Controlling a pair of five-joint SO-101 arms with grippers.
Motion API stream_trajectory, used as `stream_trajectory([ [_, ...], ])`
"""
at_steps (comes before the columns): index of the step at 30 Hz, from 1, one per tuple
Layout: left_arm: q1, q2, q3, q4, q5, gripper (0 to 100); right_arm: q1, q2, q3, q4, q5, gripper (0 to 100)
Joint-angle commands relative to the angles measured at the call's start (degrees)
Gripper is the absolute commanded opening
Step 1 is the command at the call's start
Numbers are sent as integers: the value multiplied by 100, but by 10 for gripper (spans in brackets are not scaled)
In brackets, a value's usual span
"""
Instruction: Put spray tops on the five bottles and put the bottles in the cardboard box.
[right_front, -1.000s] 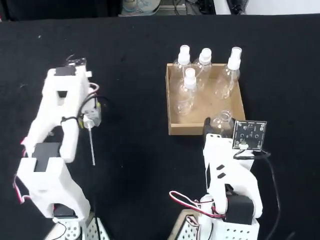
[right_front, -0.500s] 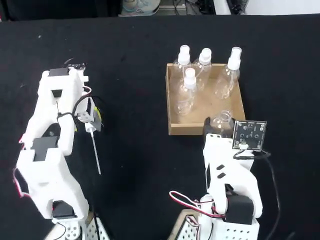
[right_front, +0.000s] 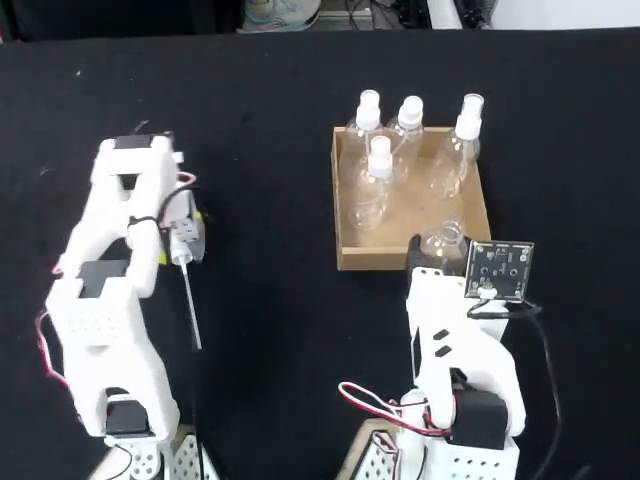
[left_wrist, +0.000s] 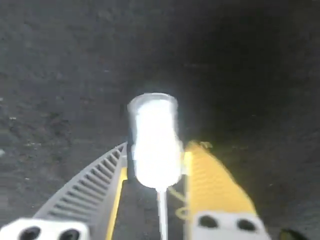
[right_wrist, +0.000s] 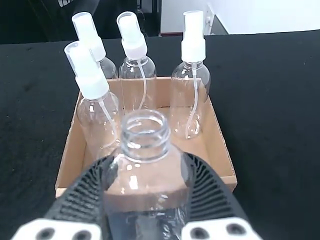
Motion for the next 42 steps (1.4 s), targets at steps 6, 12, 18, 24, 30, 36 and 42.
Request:
stream_trajectory([
  [6,303,-290,-382,466,396,30,-88,-541,-22,18,-44,11],
  [12,-66,-1231,-462,985,369,30,-1248,-541,-84,-35,-26,11],
  [18,-338,-2734,-418,1020,431,30,-3086,-497,-40,-211,413,11],
  [24,-347,-4404,-787,1002,1222,30,-4035,-488,646,-1618,378,11],
  [30,-66,-5591,-1604,721,1407,30,-4404,-488,1253,-3130,360,11],
  [36,857,-6031,-1991,185,1433,30,-4844,-488,1279,-3358,360,11],
  [42,1692,-6391,-1965,-158,1389,33,-4853,-541,1411,-3323,360,11],
])
